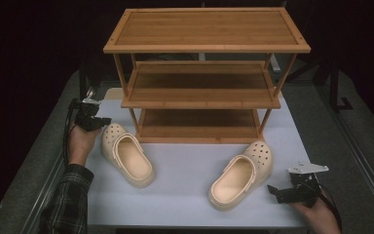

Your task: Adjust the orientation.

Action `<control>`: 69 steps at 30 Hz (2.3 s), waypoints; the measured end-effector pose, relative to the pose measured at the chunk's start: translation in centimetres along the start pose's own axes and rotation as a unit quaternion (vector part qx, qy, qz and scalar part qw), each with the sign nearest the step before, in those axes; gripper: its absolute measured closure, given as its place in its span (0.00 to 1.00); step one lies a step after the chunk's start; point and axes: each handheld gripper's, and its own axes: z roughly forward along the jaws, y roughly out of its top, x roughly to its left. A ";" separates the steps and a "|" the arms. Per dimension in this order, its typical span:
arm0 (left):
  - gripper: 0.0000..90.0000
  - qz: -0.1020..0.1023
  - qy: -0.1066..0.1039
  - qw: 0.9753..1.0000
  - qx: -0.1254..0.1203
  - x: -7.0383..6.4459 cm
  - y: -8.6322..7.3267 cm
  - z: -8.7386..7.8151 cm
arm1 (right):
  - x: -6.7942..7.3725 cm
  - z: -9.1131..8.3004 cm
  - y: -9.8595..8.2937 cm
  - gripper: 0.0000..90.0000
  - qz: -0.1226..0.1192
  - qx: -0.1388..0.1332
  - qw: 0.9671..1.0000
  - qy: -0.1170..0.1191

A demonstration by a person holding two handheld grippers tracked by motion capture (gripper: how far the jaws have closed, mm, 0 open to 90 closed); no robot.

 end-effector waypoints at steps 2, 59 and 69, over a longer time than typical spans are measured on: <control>1.00 -0.001 -0.004 1.000 -0.003 -0.1 -0.2 -0.1 | 0.0 0.0 0.0 0.00 0.000 0.000 1.000 0.000; 1.00 0.021 -0.061 0.997 -0.037 -7.4 -5.3 -5.2 | 0.0 0.0 0.0 0.00 0.000 -0.001 1.000 0.000; 1.00 0.026 -0.064 0.997 -0.038 -8.2 -8.8 -8.5 | 0.0 0.0 0.0 0.00 0.000 -0.001 1.000 0.000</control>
